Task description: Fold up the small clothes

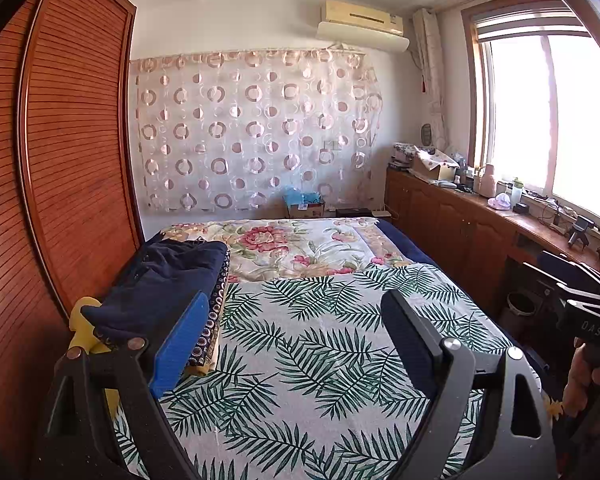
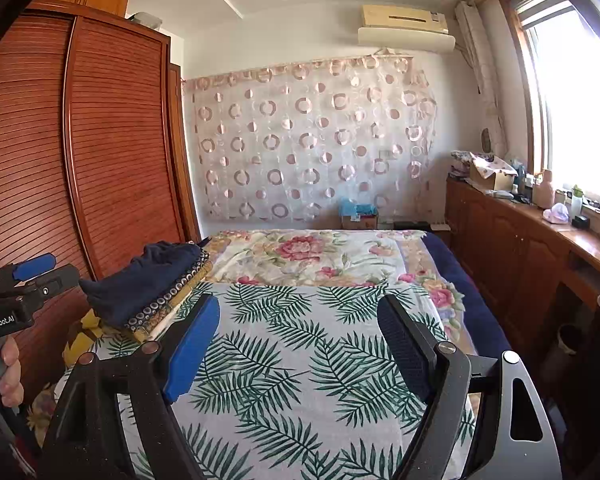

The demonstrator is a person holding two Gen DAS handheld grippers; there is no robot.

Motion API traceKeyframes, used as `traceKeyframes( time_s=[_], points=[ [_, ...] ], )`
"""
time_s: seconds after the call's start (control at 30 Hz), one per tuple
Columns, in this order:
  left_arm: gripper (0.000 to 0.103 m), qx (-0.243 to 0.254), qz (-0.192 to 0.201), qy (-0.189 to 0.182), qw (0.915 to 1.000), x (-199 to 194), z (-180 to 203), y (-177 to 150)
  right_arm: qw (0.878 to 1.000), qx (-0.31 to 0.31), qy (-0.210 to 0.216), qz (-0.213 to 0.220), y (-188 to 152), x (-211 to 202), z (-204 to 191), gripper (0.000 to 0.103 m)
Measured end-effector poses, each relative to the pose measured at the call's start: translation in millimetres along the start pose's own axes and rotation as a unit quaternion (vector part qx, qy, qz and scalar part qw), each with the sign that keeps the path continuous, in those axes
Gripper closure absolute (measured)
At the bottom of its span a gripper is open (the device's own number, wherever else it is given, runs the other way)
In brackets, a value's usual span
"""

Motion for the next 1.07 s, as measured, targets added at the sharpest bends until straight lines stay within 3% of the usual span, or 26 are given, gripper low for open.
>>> traceKeyframes(
  time_s=[1.07],
  points=[
    [0.014,-0.001,0.002,0.004,1.0,-5.9,-4.1,2.6,1.0,0.0,0.0,0.004,-0.9,0.5,2.0,0.02]
  ],
)
Point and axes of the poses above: each gripper's, at about its wrist camera, not at the fingertips, and x roughly the way its jaws point, z to its right, y to its top, the point moved 5 cm from there along x, roughly the way its jaws point, and after that the axes turned 14 degrees about -z, right-handed, at the moved point
